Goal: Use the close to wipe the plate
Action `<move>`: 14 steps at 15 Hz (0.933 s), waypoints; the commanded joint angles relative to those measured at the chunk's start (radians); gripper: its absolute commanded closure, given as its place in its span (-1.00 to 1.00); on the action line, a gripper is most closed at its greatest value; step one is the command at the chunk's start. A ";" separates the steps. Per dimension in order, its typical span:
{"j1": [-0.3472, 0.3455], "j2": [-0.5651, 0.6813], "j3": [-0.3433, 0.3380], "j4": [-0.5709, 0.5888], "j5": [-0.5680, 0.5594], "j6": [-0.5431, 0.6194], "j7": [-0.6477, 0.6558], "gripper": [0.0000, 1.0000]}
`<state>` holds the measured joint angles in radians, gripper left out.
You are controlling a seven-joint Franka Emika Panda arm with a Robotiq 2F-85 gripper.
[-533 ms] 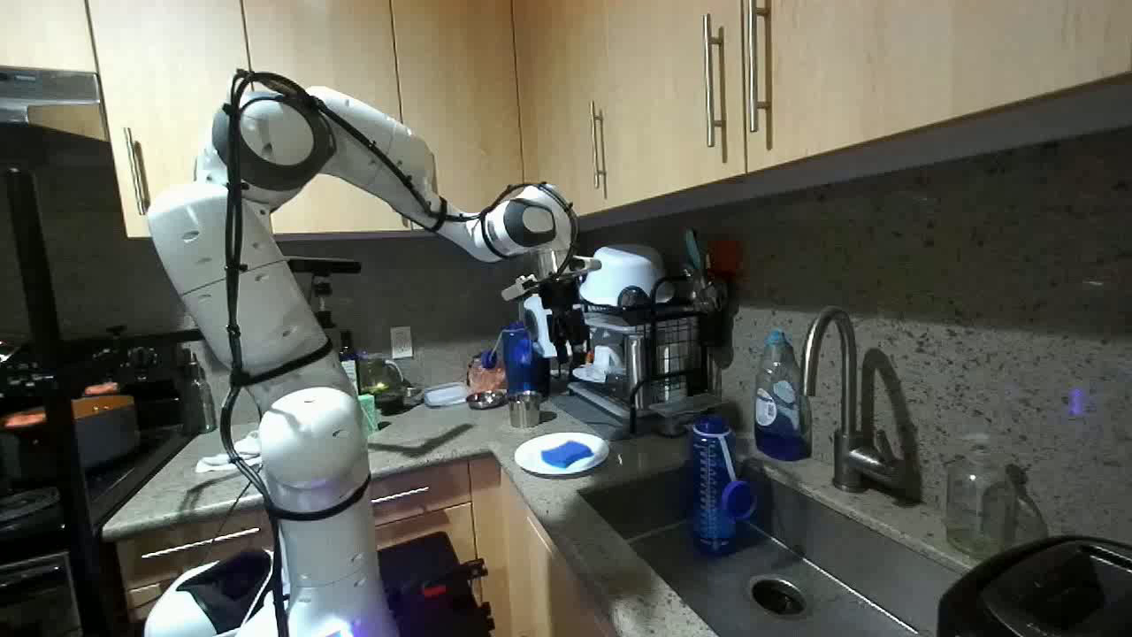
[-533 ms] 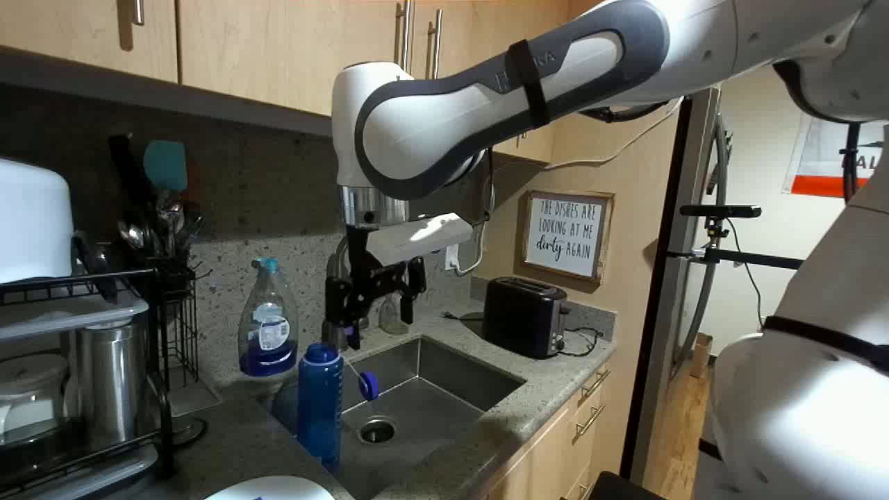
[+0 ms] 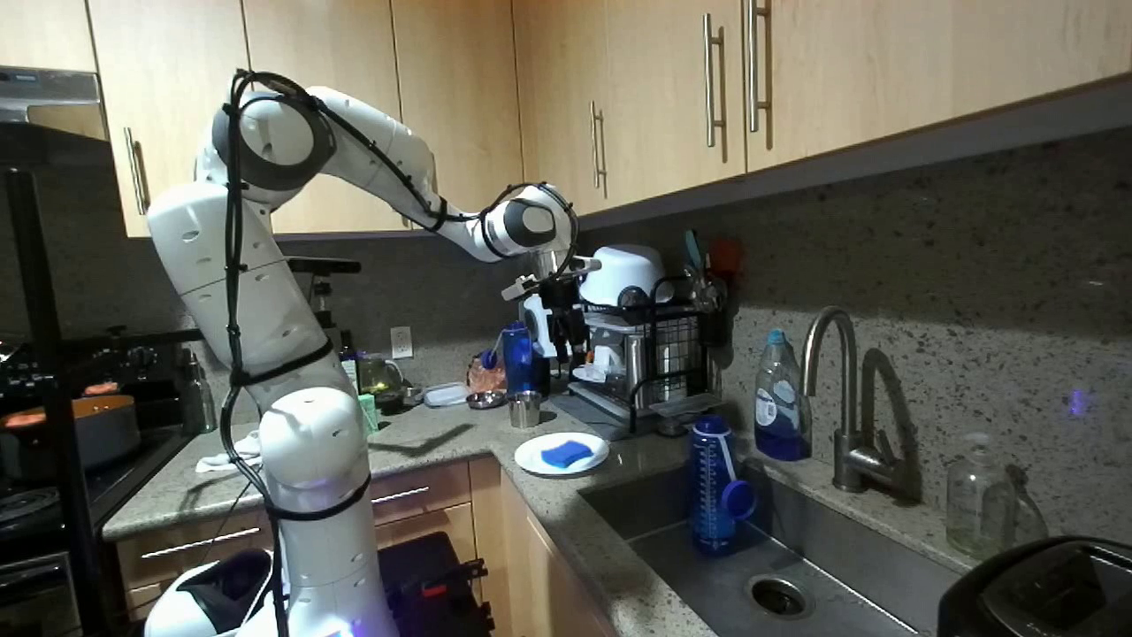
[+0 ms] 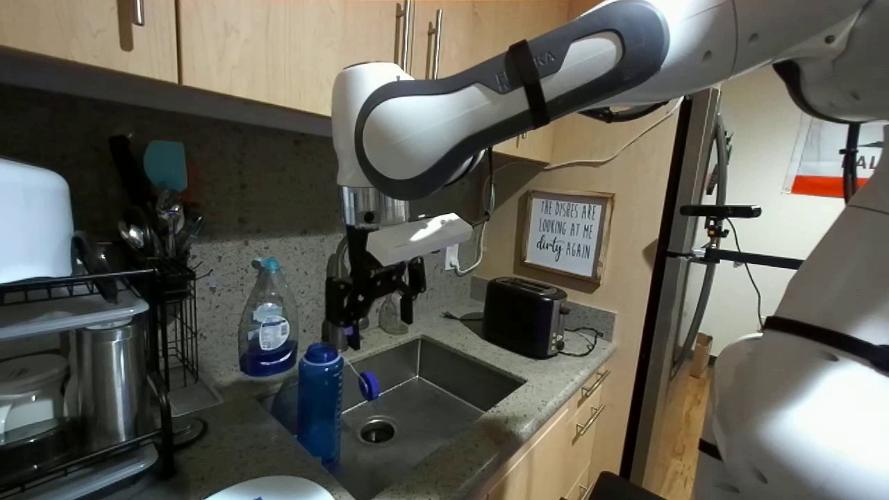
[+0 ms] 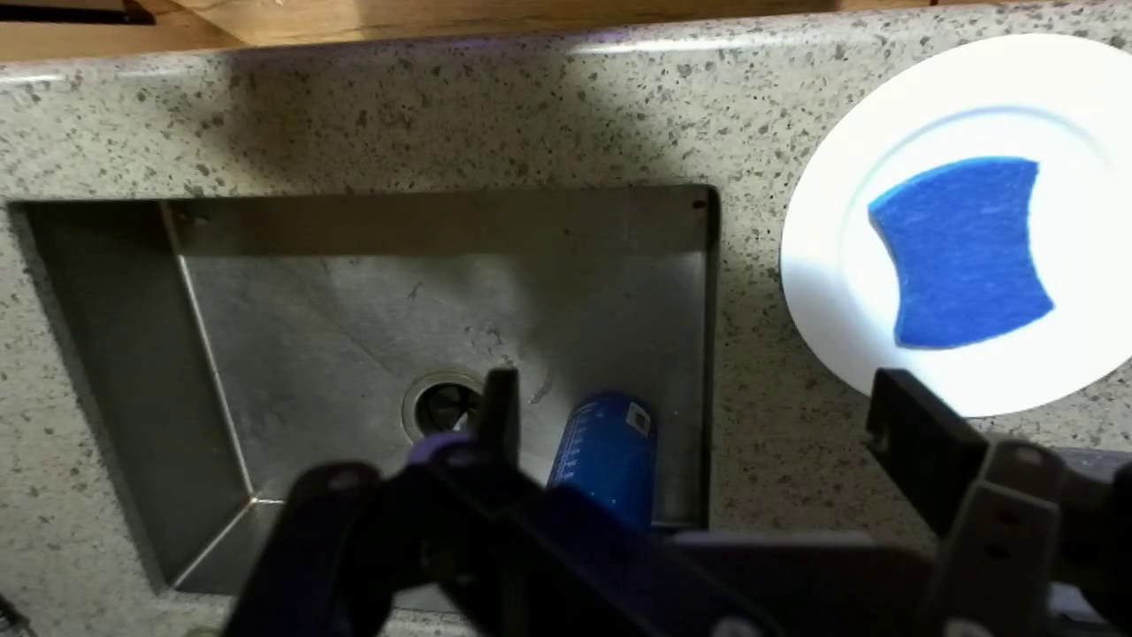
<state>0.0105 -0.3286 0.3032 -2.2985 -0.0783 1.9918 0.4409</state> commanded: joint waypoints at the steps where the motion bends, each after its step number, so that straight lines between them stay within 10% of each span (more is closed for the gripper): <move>1: 0.036 0.007 -0.030 0.005 -0.006 -0.003 -0.001 -1.00; 8: 0.069 0.150 -0.023 0.098 0.019 -0.044 0.036 -1.00; 14: 0.148 0.297 -0.030 0.171 -0.021 -0.068 -0.181 -1.00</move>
<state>0.1241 -0.1044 0.2872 -2.1965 -0.0791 1.9755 0.3378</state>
